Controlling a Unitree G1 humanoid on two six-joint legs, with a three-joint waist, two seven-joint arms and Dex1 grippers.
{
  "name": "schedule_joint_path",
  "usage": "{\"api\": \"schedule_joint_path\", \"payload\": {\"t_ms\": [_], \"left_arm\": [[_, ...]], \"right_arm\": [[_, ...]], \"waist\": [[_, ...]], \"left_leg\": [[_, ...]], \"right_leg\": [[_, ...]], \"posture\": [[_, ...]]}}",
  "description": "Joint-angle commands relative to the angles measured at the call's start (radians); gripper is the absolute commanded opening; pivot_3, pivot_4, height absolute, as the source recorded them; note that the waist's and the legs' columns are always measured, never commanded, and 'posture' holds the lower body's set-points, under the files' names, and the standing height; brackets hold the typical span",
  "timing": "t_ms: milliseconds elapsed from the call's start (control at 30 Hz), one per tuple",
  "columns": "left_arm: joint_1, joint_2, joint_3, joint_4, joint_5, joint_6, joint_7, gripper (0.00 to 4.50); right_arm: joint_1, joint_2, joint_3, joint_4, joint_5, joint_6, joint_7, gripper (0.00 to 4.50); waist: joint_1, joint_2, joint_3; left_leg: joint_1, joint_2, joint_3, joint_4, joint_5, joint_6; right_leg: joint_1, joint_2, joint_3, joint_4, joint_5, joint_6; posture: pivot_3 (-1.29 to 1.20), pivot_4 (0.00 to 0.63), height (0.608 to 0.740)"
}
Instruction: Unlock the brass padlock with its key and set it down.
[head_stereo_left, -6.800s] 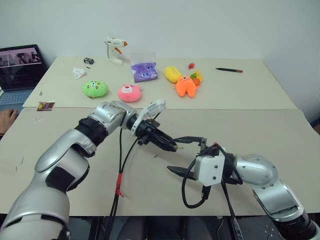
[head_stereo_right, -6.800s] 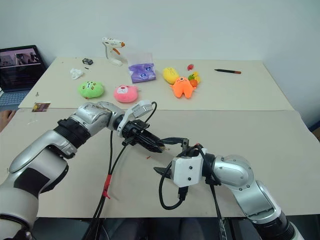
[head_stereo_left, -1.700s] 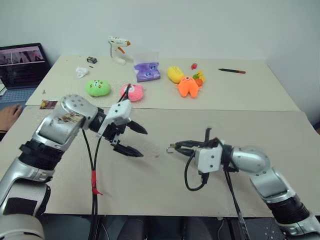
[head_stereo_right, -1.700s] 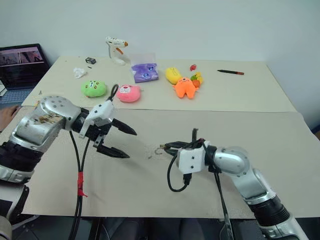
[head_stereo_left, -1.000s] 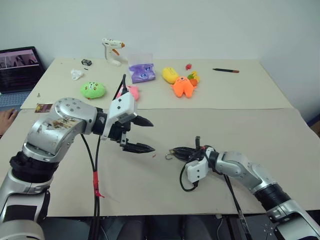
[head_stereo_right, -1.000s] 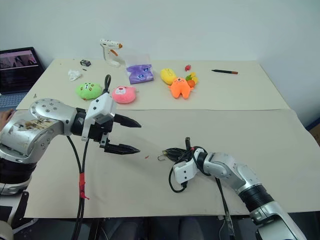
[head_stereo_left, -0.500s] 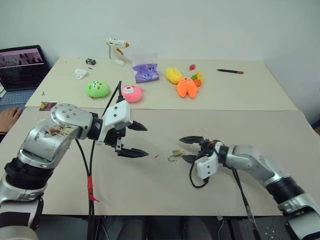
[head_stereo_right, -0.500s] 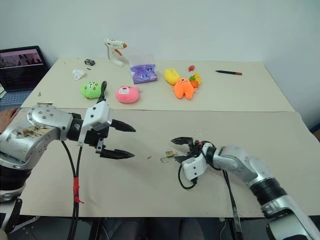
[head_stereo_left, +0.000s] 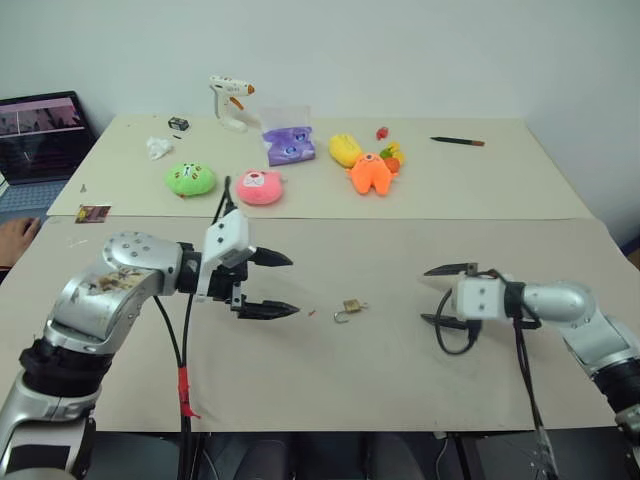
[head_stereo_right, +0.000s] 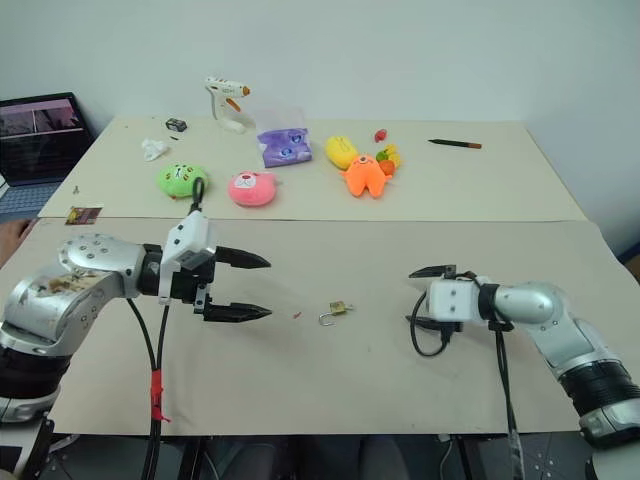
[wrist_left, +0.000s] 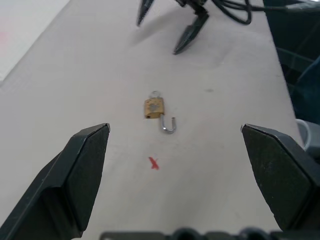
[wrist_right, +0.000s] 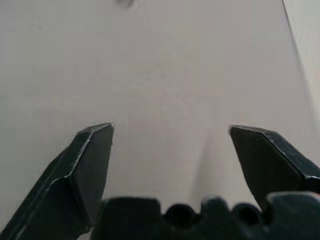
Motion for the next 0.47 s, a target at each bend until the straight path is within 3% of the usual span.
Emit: {"api": "schedule_joint_path", "payload": {"t_ms": [33,167,467], "left_arm": [[0.046,0.019,0.061,-0.019,0.013,-0.055,0.018,4.5],[0.075,0.005,0.095,-0.047,-0.017,-0.045,0.043,4.5],[0.031,-0.068,0.084,0.029,0.003,-0.036,0.131,4.5]], "right_arm": [[0.007,-0.021,-0.137,-0.276,0.348,0.368,0.026,4.45],[0.062,-0.003,-0.193,-0.427,0.445,0.525,-0.023,4.45],[0.105,0.062,-0.175,-0.463,0.301,0.532,-0.062,4.45]], "waist": [[0.0,0.0,0.0],[0.014,0.0,0.0],[0.029,0.0,0.0]], "left_leg": [[0.0,0.0,0.0,0.0,0.0,0.0],[0.001,0.002,-0.001,-0.001,-0.001,-0.001],[0.0,-0.003,-0.001,-0.001,-0.002,-0.001]], "right_leg": [[-0.001,0.0,0.001,0.0,0.0,0.0],[-0.001,0.0,0.0,-0.002,0.0,0.0],[-0.002,-0.002,0.0,-0.001,0.0,0.0]], "posture": [[0.0,0.15,0.738],[0.0,0.15,0.738],[0.0,0.15,0.738]]}}
